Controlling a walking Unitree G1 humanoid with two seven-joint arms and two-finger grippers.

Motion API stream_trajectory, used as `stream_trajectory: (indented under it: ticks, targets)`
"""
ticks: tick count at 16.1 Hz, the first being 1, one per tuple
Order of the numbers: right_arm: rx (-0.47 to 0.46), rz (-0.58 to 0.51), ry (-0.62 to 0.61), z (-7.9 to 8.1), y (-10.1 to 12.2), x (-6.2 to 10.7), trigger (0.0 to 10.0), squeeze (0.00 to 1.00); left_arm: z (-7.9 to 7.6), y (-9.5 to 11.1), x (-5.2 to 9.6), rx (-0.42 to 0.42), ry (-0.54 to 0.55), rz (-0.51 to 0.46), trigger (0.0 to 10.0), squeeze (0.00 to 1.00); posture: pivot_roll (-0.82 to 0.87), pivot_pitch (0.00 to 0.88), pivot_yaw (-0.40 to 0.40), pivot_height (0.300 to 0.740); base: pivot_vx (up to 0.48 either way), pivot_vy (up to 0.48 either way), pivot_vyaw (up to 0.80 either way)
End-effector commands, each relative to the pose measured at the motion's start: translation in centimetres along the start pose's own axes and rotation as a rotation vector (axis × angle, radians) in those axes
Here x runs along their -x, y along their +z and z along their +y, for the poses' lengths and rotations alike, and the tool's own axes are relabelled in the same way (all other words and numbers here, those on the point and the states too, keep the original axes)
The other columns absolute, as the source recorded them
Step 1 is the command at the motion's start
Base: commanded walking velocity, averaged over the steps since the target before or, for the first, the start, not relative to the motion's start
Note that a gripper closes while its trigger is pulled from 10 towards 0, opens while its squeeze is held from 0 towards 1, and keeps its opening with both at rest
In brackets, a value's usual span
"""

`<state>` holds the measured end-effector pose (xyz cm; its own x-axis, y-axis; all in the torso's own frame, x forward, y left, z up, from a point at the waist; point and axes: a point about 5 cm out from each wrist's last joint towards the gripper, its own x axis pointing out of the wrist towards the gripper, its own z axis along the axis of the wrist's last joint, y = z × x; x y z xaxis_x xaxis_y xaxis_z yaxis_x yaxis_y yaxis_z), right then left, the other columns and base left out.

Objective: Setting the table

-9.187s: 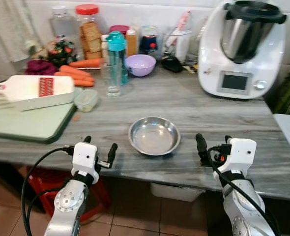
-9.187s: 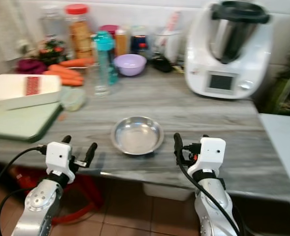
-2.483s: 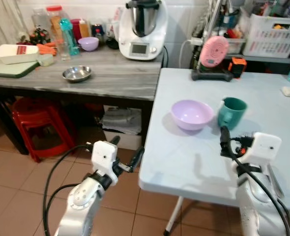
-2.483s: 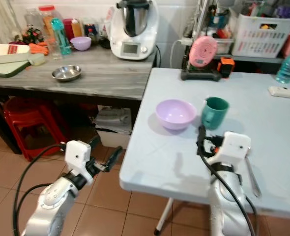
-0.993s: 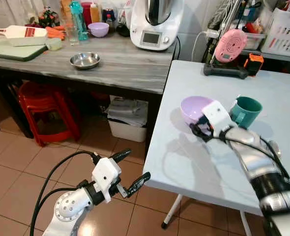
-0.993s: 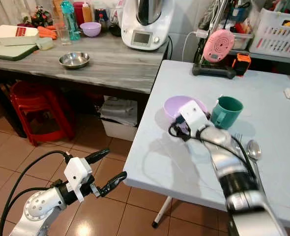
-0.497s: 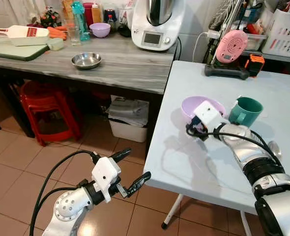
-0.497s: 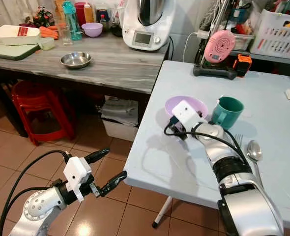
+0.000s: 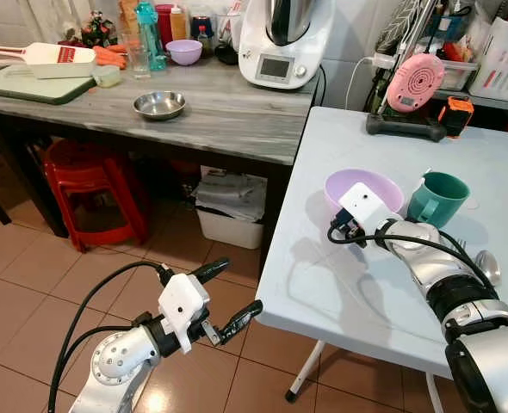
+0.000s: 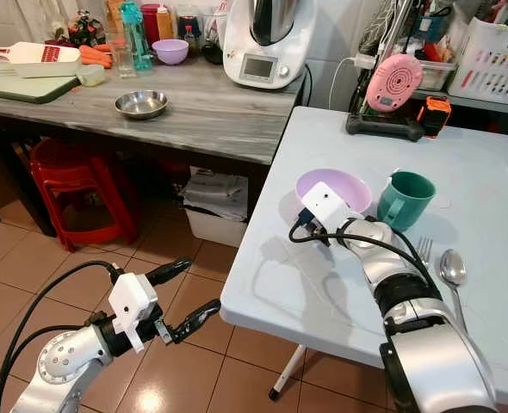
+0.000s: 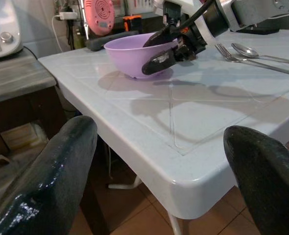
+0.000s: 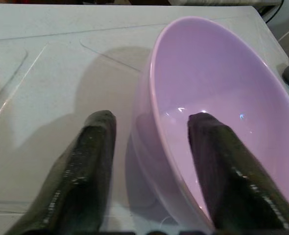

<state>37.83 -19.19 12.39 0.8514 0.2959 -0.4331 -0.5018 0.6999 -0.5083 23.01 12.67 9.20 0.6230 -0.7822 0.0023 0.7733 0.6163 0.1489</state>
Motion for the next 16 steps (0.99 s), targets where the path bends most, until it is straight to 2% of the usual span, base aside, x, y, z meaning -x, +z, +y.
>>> stream_trajectory:
  ticks: [1, 13, 16]
  targets:
    - [0.000, -0.017, 0.006, -0.4, 0.6, 0.0, 0.0, 0.00, 0.3, 0.3, -0.1, -0.014, -0.012, -0.001, 10.0, 0.00, 0.05, 0.000, -0.010, 0.740, 0.000, 0.000, 0.00]
    - [-0.058, -0.088, 0.117, 1.7, 1.5, -0.4, 0.0, 0.00, 0.4, 0.1, -0.4, -0.020, -0.009, 0.018, 10.0, 0.00, 0.05, 0.000, -0.006, 0.740, 0.000, 0.000, 0.00]
    - [-0.097, -0.144, 0.116, 2.1, 2.3, -0.2, 0.0, 0.00, 0.5, 0.0, -0.5, -0.029, -0.001, 0.027, 10.0, 0.00, 0.05, 0.000, -0.006, 0.740, 0.000, 0.000, 0.00]
